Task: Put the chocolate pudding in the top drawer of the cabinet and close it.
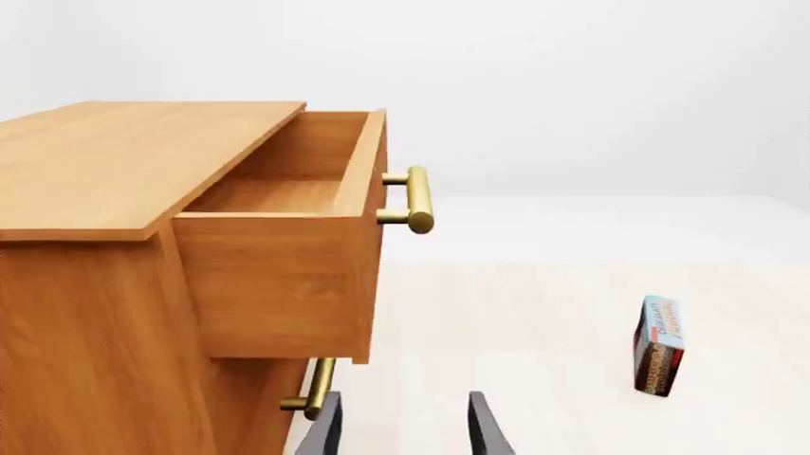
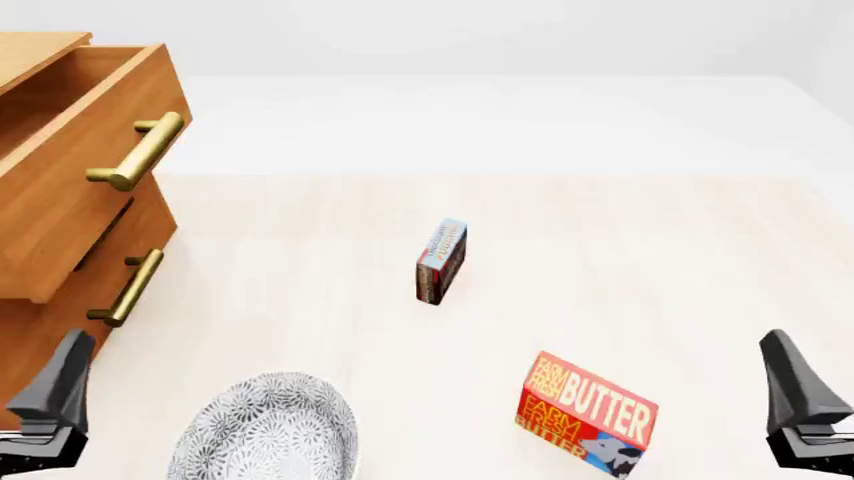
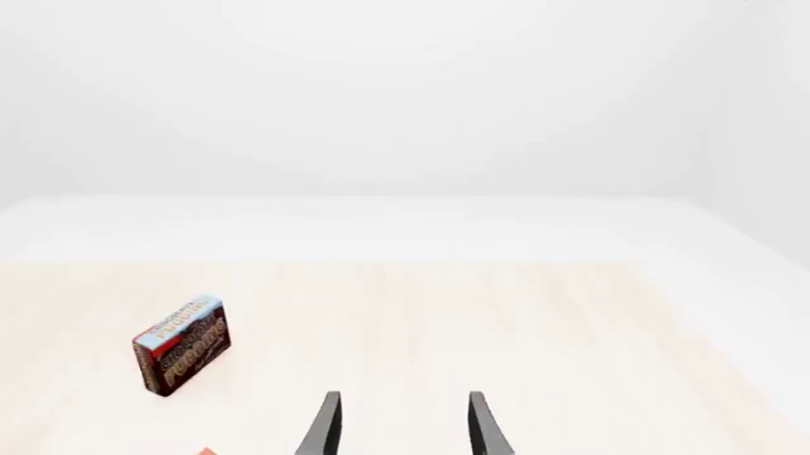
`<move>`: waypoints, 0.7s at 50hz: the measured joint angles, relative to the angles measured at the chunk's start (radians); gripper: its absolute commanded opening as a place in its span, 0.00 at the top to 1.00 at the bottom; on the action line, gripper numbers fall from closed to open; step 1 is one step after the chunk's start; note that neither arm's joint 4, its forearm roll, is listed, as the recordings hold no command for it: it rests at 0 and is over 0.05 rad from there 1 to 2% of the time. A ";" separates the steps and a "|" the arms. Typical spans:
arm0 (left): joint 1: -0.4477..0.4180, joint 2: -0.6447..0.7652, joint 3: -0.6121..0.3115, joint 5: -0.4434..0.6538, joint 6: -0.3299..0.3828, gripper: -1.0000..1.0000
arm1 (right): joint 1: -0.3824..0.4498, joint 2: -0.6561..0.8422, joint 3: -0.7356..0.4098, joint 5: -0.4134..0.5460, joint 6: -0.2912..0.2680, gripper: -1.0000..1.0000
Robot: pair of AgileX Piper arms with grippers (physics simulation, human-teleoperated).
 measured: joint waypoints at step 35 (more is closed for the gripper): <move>0.019 0.096 -0.290 0.221 0.000 0.00 | -0.017 0.000 -0.004 -0.003 -0.005 0.00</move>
